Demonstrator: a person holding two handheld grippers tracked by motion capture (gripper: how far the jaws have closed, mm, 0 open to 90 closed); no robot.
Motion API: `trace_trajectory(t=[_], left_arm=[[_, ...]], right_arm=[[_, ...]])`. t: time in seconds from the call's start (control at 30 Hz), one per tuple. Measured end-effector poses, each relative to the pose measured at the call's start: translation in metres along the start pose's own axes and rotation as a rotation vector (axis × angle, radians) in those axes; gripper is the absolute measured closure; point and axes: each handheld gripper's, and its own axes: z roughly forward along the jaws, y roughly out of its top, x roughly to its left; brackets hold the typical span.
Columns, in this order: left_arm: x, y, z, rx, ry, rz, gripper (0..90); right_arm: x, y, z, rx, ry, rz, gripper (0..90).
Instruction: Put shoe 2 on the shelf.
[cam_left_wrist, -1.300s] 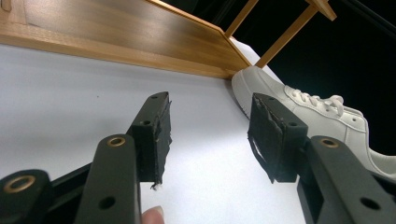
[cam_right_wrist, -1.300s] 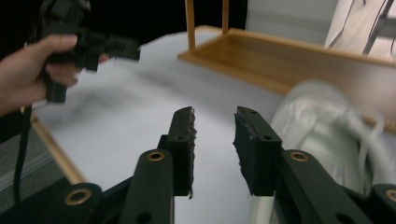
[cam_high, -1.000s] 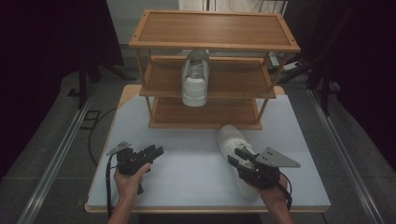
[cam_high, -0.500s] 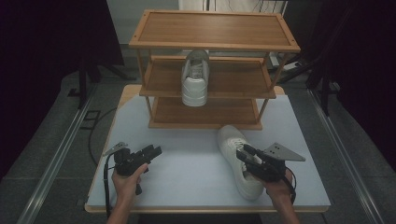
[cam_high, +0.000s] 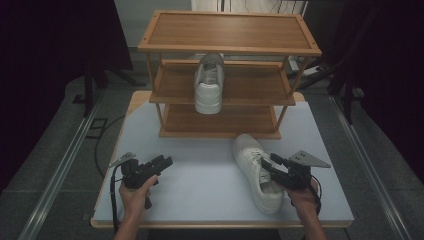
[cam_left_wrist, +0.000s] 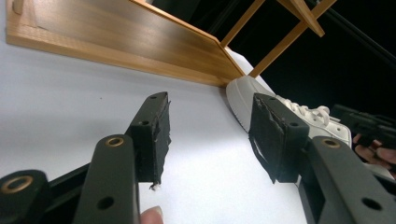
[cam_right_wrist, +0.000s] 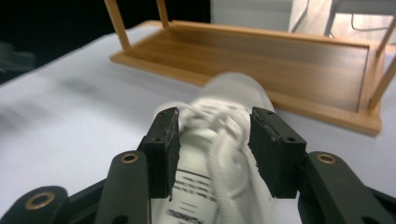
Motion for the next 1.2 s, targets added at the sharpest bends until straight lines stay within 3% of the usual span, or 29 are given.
trace_trajectory(t=[0.13, 0.2, 0.3, 0.43, 0.63, 0.7, 0.73, 0.83, 0.93, 1.2], left_arm=[[0.001, 0.001, -0.002, -0.007, 0.003, -0.004, 48.2], [0.0, 0.001, -0.001, -0.009, 0.003, -0.007, 48.2], [-0.001, 0.001, 0.0, -0.004, -0.003, -0.002, 48.2], [-0.003, 0.0, 0.002, 0.003, -0.005, -0.004, 48.2], [-0.002, -0.001, 0.002, 0.003, -0.007, -0.012, 48.2], [-0.001, -0.001, 0.002, 0.003, -0.008, -0.015, 48.2], [-0.001, -0.001, 0.002, 0.003, -0.006, -0.016, 48.2], [-0.001, 0.0, 0.002, -0.003, -0.005, -0.023, 48.3], [0.0, 0.0, 0.002, -0.003, -0.004, -0.023, 48.2], [0.0, 0.0, 0.002, -0.004, -0.003, -0.026, 48.3]], right_arm=[[-0.004, -0.004, 0.006, 0.026, -0.01, 0.002, 52.1], [-0.007, -0.008, 0.015, 0.064, -0.04, -0.009, 50.6], [-0.009, -0.01, 0.019, 0.073, -0.036, -0.001, 51.3], [-0.008, -0.01, 0.024, 0.104, -0.065, -0.025, 59.9], [-0.008, -0.011, 0.022, 0.098, -0.096, -0.029, 77.1], [-0.008, -0.011, 0.022, 0.095, -0.1, -0.035, 79.1], [-0.007, -0.01, 0.021, 0.082, -0.097, -0.042, 81.0], [-0.012, -0.011, 0.02, 0.062, -0.041, 0.01, 81.8], [-0.011, -0.012, 0.02, 0.054, -0.019, 0.012, 81.9], [0.002, -0.008, 0.015, -0.004, 0.061, 0.101, 81.9]])
